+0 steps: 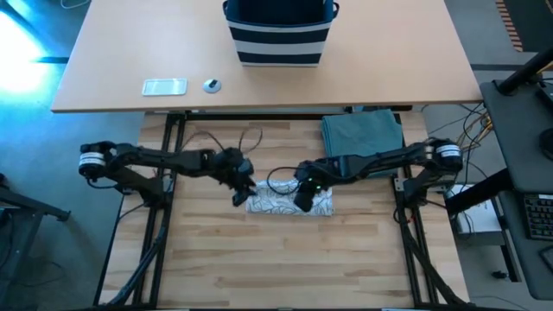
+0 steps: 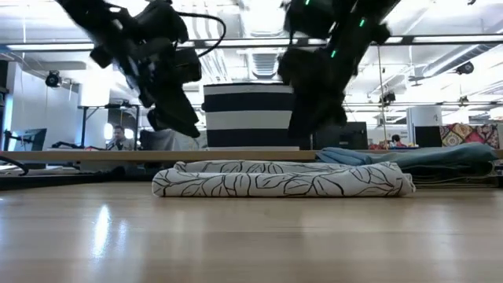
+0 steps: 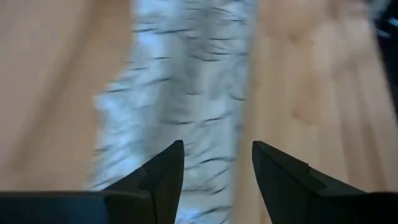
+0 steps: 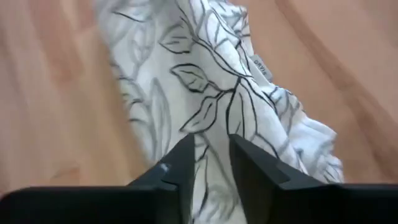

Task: Fold Laundry from Bin
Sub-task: Fold the white shirt, then stack the folded white shirt on top of the folded blue pants

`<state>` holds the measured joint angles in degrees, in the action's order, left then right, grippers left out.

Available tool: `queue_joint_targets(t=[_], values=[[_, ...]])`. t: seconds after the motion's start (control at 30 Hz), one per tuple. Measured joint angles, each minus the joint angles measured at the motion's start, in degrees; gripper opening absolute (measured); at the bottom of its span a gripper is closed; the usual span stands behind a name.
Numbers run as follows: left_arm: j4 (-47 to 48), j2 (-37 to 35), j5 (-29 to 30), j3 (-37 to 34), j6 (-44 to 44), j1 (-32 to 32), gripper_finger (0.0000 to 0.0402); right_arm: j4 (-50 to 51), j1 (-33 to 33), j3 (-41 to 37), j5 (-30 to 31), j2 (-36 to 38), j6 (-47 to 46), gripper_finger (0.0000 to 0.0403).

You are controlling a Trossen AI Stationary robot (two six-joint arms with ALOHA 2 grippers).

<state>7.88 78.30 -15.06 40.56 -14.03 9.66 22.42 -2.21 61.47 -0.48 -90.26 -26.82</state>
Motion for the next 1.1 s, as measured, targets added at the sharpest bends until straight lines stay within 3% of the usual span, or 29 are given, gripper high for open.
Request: queue_joint_targets(t=[0.2,0.33,0.47,0.7,0.8,0.87,1.0,1.1], values=[[-12.5,5.2,-0.7,-5.5,-0.1,-3.1,0.0159,-2.1,-3.0,0.3,1.3,-8.6,0.0,0.0017],[-13.1,7.7,-0.5,-4.7,1.3,-2.2,0.0154,-1.8,-6.1,2.0,6.4,-12.1,0.2,0.0013],[-13.1,8.9,1.2,-3.0,3.0,-2.0,0.016,-1.5,-7.8,4.2,6.9,-12.5,0.9,0.0013],[-7.2,8.3,2.4,-0.6,5.8,-3.8,0.0207,5.2,-4.5,4.9,4.8,-4.3,8.1,0.0014],[-4.9,8.3,2.8,-0.5,8.1,-7.3,0.0224,13.4,-0.3,4.9,4.5,-0.8,13.6,0.0028],[-5.3,8.7,6.1,-0.5,9.2,-10.2,0.023,17.9,2.7,4.9,4.3,0.6,16.3,0.0049],[-6.4,10.6,17.2,-0.3,9.2,-15.1,0.0233,22.5,7.3,4.2,6.1,0.4,19.8,0.011],[-7.6,12.0,25.9,0.2,7.2,-16.4,0.0233,22.9,9.3,3.1,12.3,-0.4,21.9,0.0154]])
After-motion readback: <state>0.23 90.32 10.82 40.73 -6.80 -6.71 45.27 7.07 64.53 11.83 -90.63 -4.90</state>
